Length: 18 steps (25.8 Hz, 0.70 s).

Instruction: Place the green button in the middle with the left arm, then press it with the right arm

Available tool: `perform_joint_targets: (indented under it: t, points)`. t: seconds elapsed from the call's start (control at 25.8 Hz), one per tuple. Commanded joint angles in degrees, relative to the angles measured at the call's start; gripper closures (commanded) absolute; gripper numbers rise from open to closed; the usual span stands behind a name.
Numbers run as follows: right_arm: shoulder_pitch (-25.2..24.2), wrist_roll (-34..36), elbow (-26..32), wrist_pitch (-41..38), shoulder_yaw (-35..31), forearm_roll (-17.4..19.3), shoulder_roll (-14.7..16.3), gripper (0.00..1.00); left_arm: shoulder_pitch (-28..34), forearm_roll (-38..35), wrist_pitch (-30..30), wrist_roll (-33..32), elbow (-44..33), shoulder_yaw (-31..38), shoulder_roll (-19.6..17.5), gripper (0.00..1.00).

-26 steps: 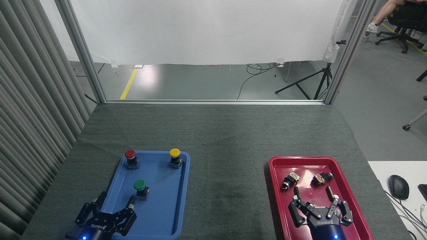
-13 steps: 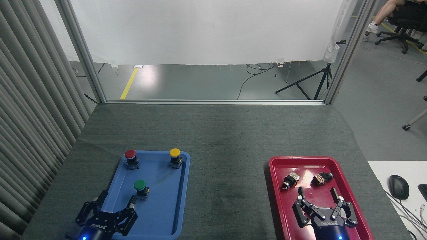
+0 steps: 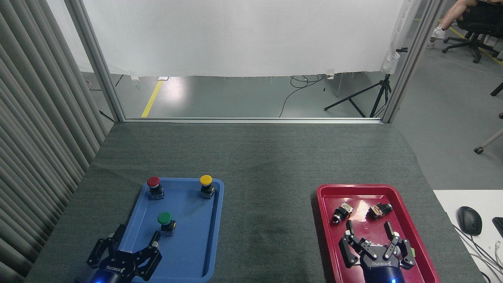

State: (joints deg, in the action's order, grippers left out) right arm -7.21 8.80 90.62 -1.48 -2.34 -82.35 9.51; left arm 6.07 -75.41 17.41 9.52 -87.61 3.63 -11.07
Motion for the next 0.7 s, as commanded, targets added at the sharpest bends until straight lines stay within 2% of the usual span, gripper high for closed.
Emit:
perform_joint_targets:
  t: [0.0, 0.35, 0.66]
  points:
    - [0.0, 0.0, 0.2, 0.1, 0.1, -0.8, -0.5, 0.0, 0.1, 0.4, 0.5, 0.1, -0.1, 0.1, 0.1, 0.01]
    - [0.0, 0.0, 0.4, -0.6, 0.1, -1.0, -0.6, 0.0, 0.1, 4.8, 2.6, 0.2, -1.4, 0.9, 0.0, 0.01]
    - [-0.1, 0.0, 0.3, -0.5, 0.1, -1.3, -0.5, 0.0, 0.1, 4.9, 2.7, 0.2, -1.4, 0.9, -0.3, 0.01]
